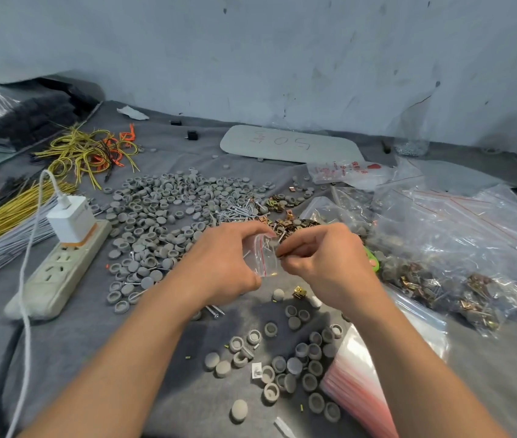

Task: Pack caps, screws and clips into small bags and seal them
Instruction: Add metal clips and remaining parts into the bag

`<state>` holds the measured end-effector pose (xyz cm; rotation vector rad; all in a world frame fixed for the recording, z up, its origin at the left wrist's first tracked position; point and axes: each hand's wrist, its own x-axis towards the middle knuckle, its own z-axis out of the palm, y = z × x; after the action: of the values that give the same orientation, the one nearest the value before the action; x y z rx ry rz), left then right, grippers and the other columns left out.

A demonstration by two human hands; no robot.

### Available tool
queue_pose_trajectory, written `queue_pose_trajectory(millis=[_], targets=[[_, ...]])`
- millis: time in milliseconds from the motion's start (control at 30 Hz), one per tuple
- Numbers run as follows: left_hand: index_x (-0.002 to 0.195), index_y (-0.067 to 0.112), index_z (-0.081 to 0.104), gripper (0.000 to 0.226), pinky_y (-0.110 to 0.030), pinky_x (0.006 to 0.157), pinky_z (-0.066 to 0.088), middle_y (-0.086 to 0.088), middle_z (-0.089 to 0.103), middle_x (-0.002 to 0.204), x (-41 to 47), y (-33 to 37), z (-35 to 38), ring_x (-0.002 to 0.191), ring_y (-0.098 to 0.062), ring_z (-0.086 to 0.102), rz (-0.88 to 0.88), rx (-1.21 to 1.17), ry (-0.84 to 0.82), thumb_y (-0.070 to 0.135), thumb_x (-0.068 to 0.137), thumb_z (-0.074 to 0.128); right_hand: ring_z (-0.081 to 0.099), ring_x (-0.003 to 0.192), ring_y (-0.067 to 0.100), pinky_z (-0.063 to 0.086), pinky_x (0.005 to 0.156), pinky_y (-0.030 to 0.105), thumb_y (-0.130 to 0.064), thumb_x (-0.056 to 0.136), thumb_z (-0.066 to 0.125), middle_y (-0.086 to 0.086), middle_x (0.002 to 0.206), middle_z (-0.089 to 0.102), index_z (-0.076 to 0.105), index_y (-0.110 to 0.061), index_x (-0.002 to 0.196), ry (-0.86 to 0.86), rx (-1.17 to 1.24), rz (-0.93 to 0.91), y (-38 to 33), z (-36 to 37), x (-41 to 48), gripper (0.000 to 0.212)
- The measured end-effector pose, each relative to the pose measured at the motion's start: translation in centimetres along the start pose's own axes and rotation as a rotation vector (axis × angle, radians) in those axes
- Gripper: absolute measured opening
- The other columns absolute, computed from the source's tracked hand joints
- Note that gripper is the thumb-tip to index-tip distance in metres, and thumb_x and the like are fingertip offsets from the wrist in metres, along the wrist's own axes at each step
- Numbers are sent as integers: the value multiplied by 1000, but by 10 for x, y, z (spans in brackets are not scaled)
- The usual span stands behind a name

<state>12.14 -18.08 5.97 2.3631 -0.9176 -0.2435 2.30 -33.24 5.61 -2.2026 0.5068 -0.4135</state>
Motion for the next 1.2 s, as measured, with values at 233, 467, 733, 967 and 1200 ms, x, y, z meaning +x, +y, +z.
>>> queue_pose_trajectory(millis=[233, 467, 733, 967, 1200], targets=[[109, 53, 66, 61, -11, 52, 40, 20, 66, 85, 0, -1, 0, 69, 5, 61, -7, -51, -15, 14, 65, 81, 64, 57, -8, 44, 56, 6, -1, 80, 82, -23, 61, 70, 85, -28, 83, 53, 45, -125, -9, 16, 0, 28], [93, 47, 68, 39, -28, 73, 55, 15, 73, 89, 3, -8, 0, 83, -4, 68, 12, -141, 32, 19, 72, 84, 67, 59, -6, 49, 55, 8, -5, 87, 78, -18, 73, 77, 83, -30, 83, 172, 156, -92, -3, -4, 0, 26], [91, 46, 67, 34, -20, 61, 39, 18, 70, 81, 1, -6, -1, 70, 4, 62, 6, -156, 58, 24, 74, 87, 68, 77, 16, 52, 60, 25, -30, 78, 84, -7, 82, 74, 78, -28, 81, -231, -590, 127, 12, -8, 1, 7], [97, 43, 70, 37, -24, 76, 54, 15, 74, 89, 0, -6, -2, 84, -2, 69, 8, -155, 45, 18, 75, 86, 69, 68, 13, 54, 60, 25, -16, 93, 72, -3, 84, 76, 75, -26, 88, -254, -376, 114, 17, -5, 5, 11], [99, 41, 70, 36, -22, 67, 50, 16, 72, 85, 1, -4, -1, 79, 2, 65, -1, -101, 56, 20, 73, 84, 72, 65, 18, 52, 55, 20, 4, 94, 66, 12, 85, 80, 80, -13, 93, -221, 428, 109, 10, -16, 0, 23]])
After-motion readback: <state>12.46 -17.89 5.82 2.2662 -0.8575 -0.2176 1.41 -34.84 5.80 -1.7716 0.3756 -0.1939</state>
